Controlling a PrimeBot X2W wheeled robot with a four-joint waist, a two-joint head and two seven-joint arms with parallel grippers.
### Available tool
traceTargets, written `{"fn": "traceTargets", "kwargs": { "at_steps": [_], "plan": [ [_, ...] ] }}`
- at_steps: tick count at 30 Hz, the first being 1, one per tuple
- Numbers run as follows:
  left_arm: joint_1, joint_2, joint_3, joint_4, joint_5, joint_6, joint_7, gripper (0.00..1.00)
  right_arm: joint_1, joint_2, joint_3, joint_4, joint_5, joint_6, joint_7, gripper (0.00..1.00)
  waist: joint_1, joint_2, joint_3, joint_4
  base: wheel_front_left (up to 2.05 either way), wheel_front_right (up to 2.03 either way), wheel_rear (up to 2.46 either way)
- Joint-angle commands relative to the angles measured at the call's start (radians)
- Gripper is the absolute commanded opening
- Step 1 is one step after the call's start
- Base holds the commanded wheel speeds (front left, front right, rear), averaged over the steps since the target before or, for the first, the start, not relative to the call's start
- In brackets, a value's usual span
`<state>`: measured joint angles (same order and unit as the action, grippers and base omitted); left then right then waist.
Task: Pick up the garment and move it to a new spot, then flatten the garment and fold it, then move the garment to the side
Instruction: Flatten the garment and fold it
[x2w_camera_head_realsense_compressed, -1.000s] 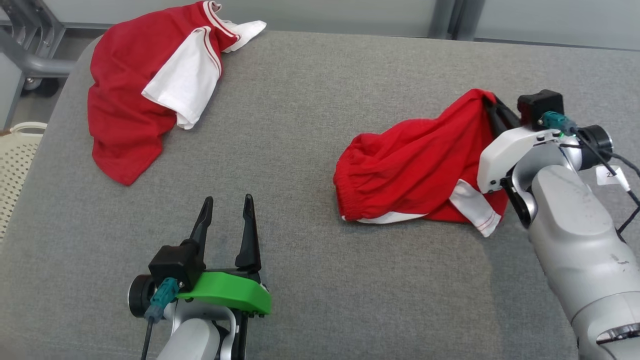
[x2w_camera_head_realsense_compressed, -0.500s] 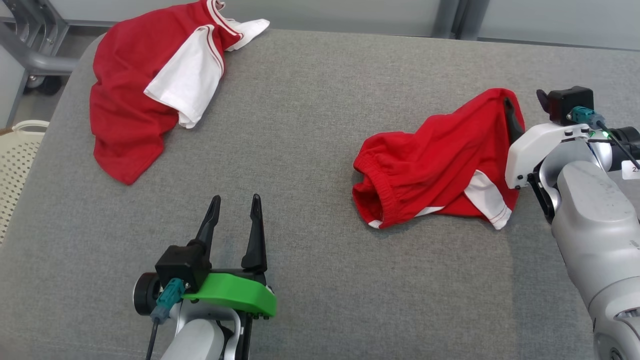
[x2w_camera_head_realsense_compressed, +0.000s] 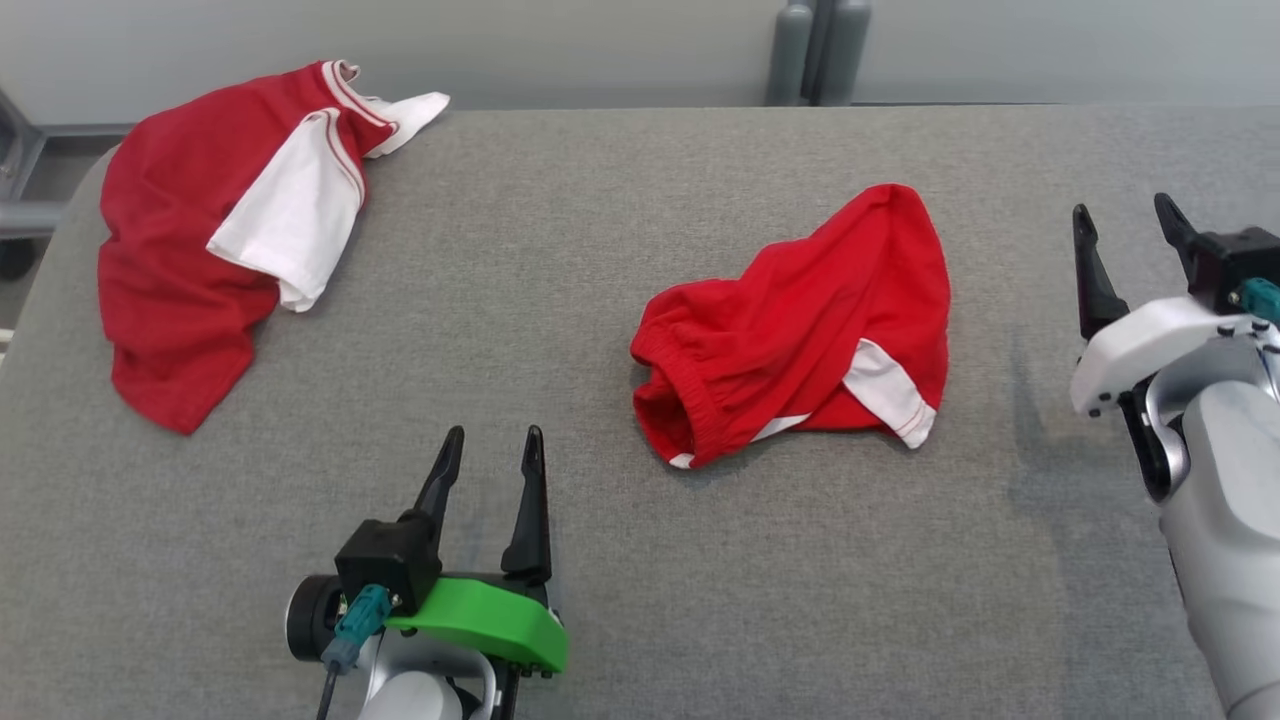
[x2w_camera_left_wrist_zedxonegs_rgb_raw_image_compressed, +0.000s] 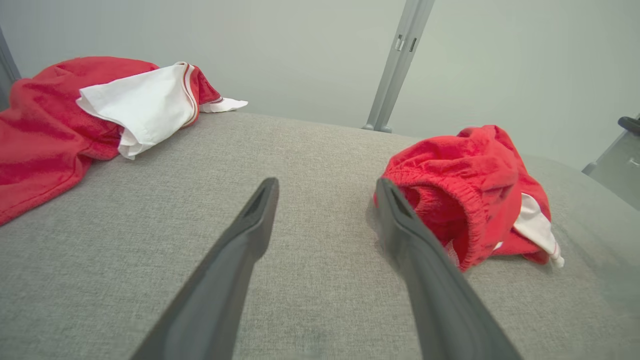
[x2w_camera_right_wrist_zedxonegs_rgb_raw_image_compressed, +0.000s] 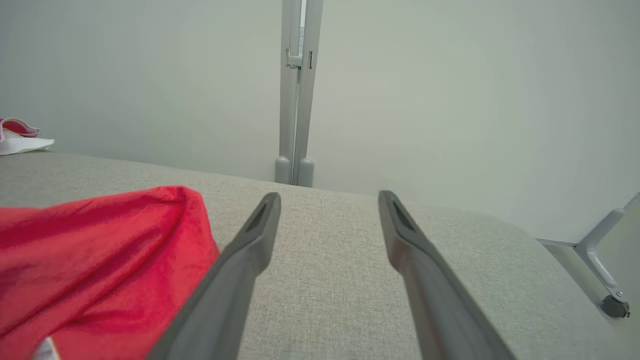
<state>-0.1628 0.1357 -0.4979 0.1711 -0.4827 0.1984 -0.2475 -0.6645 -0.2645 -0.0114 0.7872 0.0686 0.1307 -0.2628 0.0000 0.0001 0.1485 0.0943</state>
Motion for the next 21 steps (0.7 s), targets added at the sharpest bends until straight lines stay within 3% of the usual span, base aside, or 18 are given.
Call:
{"fn": "traceTargets", "kwargs": {
  "at_steps": [1, 10, 21],
  "plan": [
    [0.014, -0.001, -0.004, 0.001, 0.0, 0.003, 0.002, 1.0, 0.054, 0.005, -0.009, -0.051, 0.015, 0.0, -0.003, 1.0, 0.0, -0.0001, -0.025, -0.044, 0.0, 0.0, 0.0],
    [0.036, 0.005, -0.008, -0.001, -0.005, 0.015, 0.004, 1.0, 0.32, 0.08, -0.094, -0.394, 0.017, 0.0, -0.003, 1.0, 0.0, -0.0001, -0.059, -0.113, 0.0, 0.0, 0.0],
    [0.078, 0.022, -0.007, 0.004, -0.023, 0.022, 0.009, 1.0, 0.569, 0.179, -0.061, -0.658, 0.01, 0.0, 0.027, 1.0, 0.0, -0.0001, -0.106, -0.148, 0.0, 0.0, 0.0]
  ]
}}
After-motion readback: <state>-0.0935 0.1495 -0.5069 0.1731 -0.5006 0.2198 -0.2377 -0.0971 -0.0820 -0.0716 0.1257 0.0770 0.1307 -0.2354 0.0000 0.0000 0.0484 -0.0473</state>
